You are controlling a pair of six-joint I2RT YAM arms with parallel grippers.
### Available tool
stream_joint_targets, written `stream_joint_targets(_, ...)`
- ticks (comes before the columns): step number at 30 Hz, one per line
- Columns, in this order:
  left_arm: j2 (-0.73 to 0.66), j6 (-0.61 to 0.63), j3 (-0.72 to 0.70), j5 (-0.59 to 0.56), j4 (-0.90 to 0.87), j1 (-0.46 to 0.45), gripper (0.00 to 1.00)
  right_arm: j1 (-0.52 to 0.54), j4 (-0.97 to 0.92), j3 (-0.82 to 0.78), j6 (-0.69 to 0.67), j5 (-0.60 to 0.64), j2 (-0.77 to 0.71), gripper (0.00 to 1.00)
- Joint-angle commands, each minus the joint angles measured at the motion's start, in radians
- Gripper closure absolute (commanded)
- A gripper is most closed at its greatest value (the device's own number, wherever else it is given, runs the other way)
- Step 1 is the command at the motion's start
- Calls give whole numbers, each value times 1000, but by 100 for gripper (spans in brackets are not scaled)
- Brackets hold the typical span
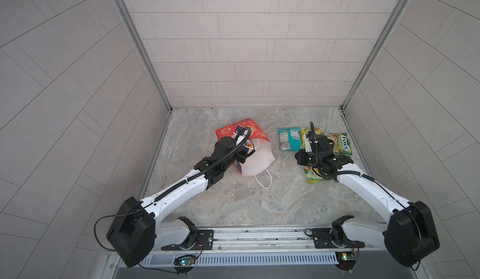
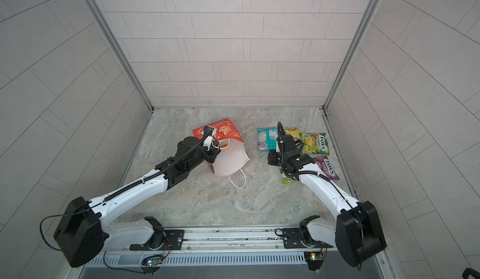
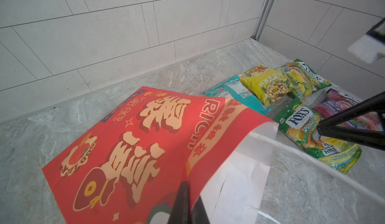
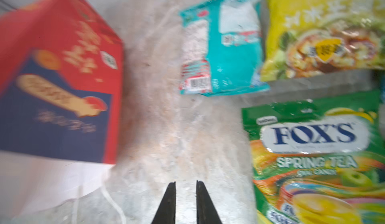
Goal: Take the snacks out of the paper bag
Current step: Move the snack to the middle-right of the table, then pick up the snack from the paper bag.
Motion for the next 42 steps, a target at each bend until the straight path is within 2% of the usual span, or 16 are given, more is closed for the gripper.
stream_joint_targets(1,9,-5,53,42,-17,5,100,114,177,-48,29,26,-50,78)
stream_joint_targets(3,21,-12,69,51,-22,5,100,193,198,-39,7,82,-41,78)
stream_joint_targets(7,46,-41,104,56,-32,4,100,305,275,-24,-1,112,37,79)
stream_joint_targets(13,70,-57,127,72,-32,5,100,378,428,-4,44,119,208,83)
stream_joint_targets(16,73,-61,135,80,-32,5,100,405,484,14,51,173,286,82)
stream_joint_targets(23,77,-61,140,92,-33,4,100,413,569,57,150,219,454,76)
stream_joint_targets(31,83,-70,136,112,-18,4,100,410,670,98,309,216,585,62)
stream_joint_targets(42,84,-71,127,116,-5,4,100,404,721,99,442,272,583,50)
